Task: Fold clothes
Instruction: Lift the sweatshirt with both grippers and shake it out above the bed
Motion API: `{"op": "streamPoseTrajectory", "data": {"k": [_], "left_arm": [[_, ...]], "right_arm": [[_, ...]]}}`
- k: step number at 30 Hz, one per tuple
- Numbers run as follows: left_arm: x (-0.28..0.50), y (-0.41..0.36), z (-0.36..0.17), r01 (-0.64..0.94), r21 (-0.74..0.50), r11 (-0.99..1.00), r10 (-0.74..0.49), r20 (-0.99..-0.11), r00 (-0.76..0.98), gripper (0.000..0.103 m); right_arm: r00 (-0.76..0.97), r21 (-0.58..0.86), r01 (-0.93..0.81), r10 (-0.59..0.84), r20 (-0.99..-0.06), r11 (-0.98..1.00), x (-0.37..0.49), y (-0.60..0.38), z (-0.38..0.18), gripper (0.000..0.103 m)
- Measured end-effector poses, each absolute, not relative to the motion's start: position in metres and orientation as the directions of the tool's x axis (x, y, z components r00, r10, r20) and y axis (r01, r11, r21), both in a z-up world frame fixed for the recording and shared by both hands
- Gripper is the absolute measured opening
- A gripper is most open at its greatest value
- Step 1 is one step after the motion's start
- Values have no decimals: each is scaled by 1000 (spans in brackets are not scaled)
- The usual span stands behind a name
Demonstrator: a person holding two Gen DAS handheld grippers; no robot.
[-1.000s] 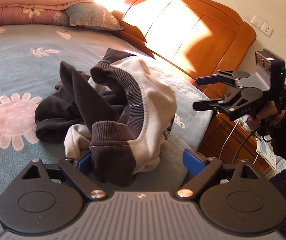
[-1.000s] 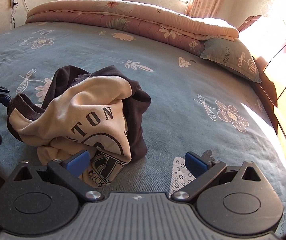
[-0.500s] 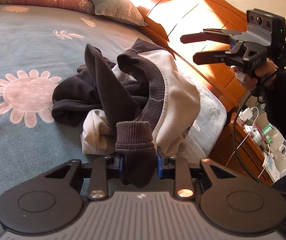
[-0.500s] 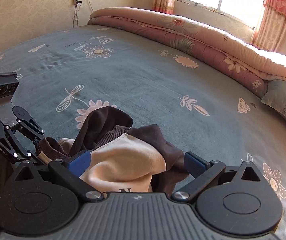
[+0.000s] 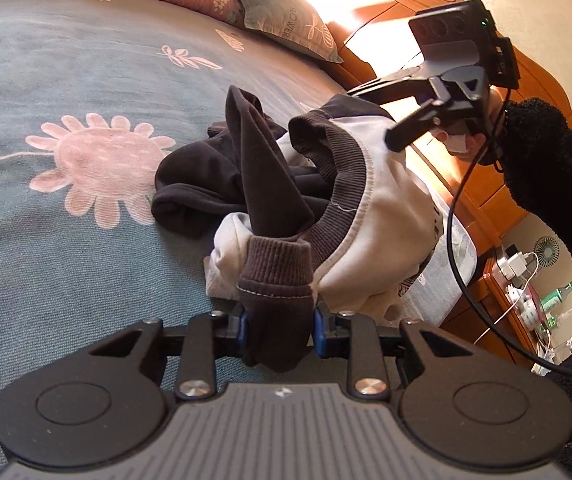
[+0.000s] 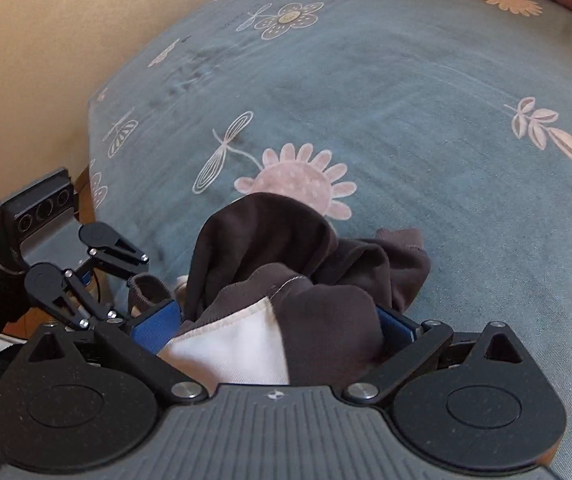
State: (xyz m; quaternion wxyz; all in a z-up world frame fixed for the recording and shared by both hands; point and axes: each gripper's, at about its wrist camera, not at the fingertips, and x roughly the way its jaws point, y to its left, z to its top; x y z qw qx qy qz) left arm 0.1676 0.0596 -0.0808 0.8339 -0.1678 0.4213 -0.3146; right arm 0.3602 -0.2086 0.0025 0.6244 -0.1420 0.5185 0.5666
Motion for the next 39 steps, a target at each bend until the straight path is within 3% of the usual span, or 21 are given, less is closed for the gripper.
{"op": "streamPoseTrajectory", "data": {"k": [8, 9, 10, 12, 17, 28, 30, 39], "left_arm": [[189, 63, -72, 381, -506, 774, -634, -617, 467, 27], [191, 61, -72, 380, -503, 776, -630, -622, 464, 27], [192, 59, -73, 378, -501, 778, -628, -628, 459, 27], [191, 56, -76, 371, -502, 782, -624, -637, 453, 27], [188, 49, -87, 335, -494, 802, -597, -671, 441, 27], [202, 53, -19, 398, -375, 837, -545, -630, 553, 18], [217, 53, -8, 402, -348, 847, -529, -628, 571, 13], [328, 37, 31, 431, -181, 884, -437, -647, 625, 12]], "right_arm": [[-190, 378, -894, 559, -807, 241, 311, -254, 28, 101], [-160, 343, -903, 538, -828, 258, 307, -254, 23, 93], [-130, 307, -911, 516, -847, 275, 304, -253, 17, 77], [-96, 274, -907, 475, -875, 321, 304, -254, -2, 59], [-78, 303, -860, 482, -873, 409, 305, -265, -40, 57], [178, 113, -884, 548, -817, 455, 280, -290, 36, 34], [217, 86, -874, 543, -811, 478, 283, -290, 41, 33], [395, -3, -769, 472, -788, 639, 362, -281, 49, 33]]}}
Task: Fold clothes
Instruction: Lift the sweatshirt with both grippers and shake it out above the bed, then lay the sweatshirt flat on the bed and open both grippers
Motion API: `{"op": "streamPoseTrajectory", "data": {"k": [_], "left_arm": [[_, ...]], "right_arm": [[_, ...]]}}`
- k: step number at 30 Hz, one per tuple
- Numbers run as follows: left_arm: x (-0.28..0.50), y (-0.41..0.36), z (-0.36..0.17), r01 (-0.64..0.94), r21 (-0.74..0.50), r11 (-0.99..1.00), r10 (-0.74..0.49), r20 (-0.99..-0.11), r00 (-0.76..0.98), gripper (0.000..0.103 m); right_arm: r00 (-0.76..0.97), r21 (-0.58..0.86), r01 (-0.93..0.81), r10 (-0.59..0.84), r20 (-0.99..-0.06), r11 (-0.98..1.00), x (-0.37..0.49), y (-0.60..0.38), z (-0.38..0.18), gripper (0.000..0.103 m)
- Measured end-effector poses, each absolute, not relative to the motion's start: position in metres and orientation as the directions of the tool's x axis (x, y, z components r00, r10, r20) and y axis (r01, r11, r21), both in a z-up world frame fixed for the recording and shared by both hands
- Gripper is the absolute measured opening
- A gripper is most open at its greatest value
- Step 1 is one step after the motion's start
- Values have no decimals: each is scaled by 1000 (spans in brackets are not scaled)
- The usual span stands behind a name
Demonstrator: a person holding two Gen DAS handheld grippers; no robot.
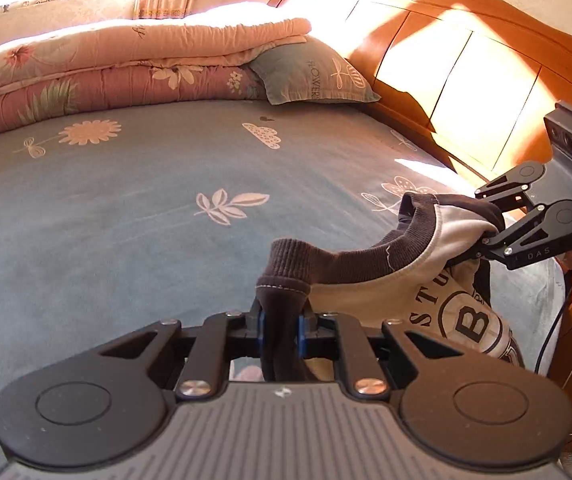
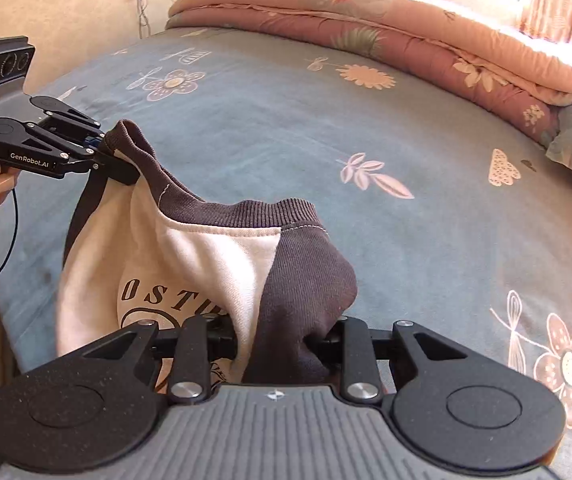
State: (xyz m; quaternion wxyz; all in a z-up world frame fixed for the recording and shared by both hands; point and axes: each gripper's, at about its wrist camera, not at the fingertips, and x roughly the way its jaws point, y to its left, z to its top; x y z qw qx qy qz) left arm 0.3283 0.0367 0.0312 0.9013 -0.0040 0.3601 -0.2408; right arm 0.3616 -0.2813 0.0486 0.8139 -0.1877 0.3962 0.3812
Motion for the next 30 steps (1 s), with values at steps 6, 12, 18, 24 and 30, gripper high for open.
{"op": "streamPoseTrajectory", "data": {"k": [6, 12, 18, 24, 30], "left_arm": [[412, 14, 33, 391, -67, 918, -332, -666, 667, 12], [475, -2, 30, 299, 24, 954, -212, -649, 731, 12], [511, -15, 2, 169, 90, 982, -73, -638, 766, 12], [526, -24, -56, 173, 50, 984, -83, -726, 682, 13], [519, -9, -80, 163, -46, 986, -136, -790, 598, 32]], "right_arm": [[459, -65, -693, 369, -808, 718, 429, -266, 39, 33], [550, -128, -606, 297, -780, 785, 488, -248, 31, 33], [640, -174, -483, 210, -739, 858, 537, -232, 10, 33], [562, -152, -447, 145, -814, 881, 569, -217, -47, 33], [537, -80, -407, 167, -827, 910, 566, -231, -53, 63]]}}
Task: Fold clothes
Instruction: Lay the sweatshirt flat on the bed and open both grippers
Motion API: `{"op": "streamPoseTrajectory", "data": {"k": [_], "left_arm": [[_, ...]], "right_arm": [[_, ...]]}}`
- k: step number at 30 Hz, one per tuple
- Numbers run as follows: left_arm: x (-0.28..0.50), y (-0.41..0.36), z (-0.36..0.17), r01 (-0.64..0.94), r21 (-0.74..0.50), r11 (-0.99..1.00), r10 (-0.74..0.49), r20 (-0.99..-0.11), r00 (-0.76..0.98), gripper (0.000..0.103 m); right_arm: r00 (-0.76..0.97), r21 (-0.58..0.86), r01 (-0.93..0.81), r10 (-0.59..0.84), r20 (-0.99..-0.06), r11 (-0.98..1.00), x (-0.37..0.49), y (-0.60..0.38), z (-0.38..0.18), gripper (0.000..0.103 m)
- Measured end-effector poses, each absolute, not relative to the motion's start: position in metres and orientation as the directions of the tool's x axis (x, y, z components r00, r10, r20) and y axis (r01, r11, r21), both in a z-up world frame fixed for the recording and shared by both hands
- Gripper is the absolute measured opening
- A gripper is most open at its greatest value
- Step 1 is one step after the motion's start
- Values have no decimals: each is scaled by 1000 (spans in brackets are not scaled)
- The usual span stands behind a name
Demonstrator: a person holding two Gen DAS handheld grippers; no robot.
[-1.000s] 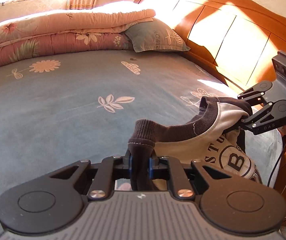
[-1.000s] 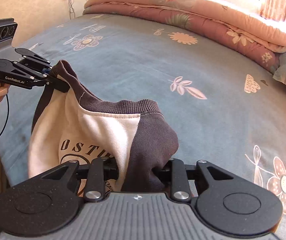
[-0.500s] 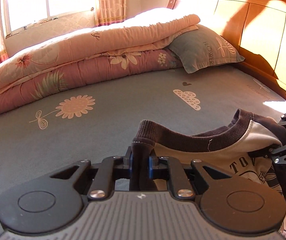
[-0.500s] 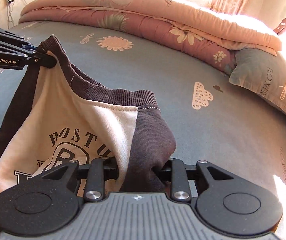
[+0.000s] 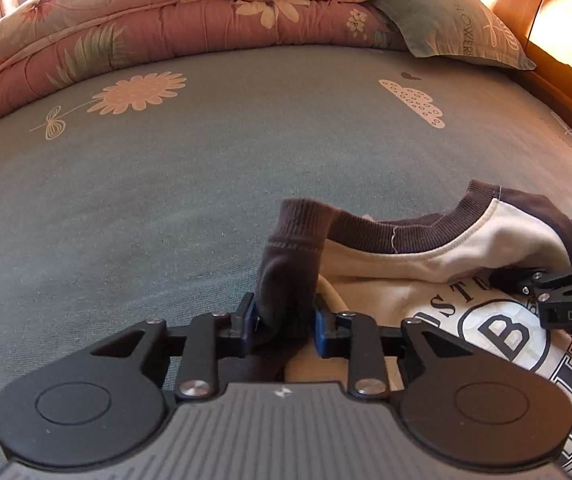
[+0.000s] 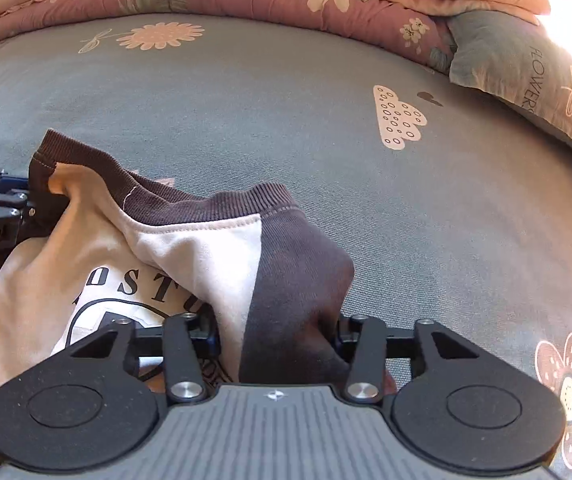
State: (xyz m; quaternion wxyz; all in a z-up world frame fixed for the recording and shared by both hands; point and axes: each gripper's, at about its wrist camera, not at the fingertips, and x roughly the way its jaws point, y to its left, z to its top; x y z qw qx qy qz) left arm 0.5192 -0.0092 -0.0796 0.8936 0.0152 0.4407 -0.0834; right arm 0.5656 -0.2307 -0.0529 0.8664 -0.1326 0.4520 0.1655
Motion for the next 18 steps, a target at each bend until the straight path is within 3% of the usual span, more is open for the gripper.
{"op": "streamPoseTrajectory", "data": {"k": [5, 18], "left_arm": [[497, 14, -53, 161, -64, 985, -151, -775, 614, 44], [346, 61, -22, 220, -282, 934, -357, -753, 553, 53]], "right_arm": [[572, -37, -412, 227, -788, 910, 538, -257, -25, 72], [503, 84, -500, 367, -782, 862, 379, -316, 12, 83]]}}
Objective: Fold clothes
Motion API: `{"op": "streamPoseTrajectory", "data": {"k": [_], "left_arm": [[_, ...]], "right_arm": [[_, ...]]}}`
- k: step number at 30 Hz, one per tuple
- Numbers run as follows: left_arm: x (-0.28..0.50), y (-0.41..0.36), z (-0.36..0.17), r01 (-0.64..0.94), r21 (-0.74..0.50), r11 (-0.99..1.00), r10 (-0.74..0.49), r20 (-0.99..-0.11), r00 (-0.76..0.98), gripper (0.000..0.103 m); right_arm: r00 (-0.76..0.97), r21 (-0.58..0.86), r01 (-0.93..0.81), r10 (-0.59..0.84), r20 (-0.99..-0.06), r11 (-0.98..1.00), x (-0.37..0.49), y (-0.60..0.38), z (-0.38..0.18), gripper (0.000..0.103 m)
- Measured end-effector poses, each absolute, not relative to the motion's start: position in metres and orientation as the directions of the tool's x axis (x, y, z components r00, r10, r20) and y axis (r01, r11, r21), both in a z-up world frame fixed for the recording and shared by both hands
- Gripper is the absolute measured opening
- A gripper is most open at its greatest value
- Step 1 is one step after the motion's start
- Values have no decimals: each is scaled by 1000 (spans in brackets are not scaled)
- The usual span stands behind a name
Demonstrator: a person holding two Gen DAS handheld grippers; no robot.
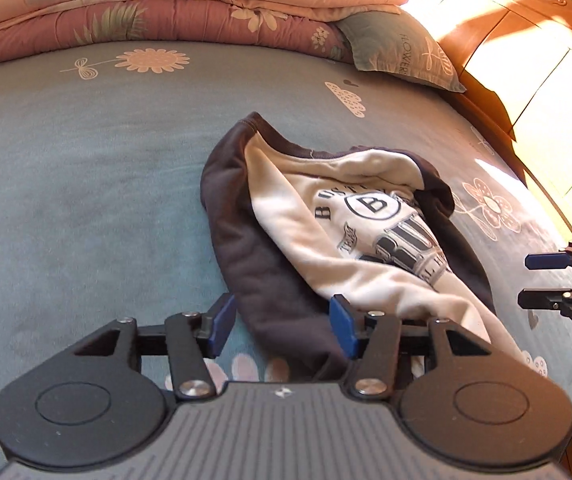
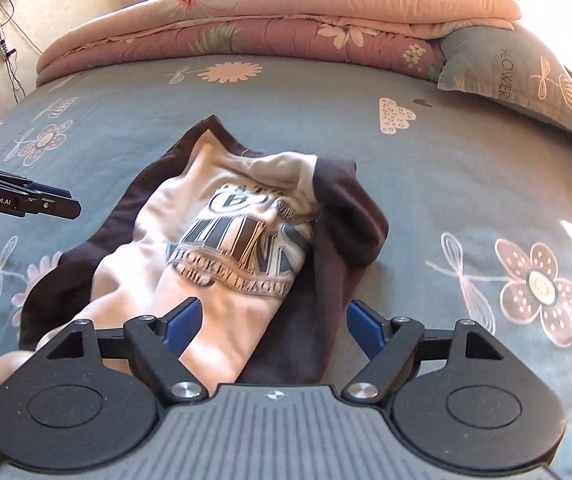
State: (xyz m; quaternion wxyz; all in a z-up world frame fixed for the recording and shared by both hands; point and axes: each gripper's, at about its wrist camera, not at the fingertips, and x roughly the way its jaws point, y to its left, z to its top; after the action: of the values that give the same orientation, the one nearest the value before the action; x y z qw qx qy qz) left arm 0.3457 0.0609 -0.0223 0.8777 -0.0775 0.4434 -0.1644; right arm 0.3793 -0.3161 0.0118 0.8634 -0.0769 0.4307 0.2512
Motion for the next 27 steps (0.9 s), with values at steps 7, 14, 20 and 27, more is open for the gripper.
{"op": "streamPoseTrajectory", "data": {"k": [7, 14, 20, 27], "left_arm": [[270, 60, -38, 227, -343, 911, -411, -727, 550, 53], [254, 50, -62, 186, -368, 911, -407, -726, 555, 54], [274, 45, -79, 146, -405, 903, -415, -728, 545, 50], [281, 40, -83, 141, -345, 928, -363, -752, 551, 9]], "right_arm": [[460, 148, -444, 366, -809, 884, 288, -334, -22, 85], [442, 303, -310, 418, -794, 901, 235, -353, -54, 86], [437, 306, -279, 404, -804, 910, 222, -353, -63, 87], [421, 305, -284, 404, -812, 909, 219, -348, -67, 87]]}}
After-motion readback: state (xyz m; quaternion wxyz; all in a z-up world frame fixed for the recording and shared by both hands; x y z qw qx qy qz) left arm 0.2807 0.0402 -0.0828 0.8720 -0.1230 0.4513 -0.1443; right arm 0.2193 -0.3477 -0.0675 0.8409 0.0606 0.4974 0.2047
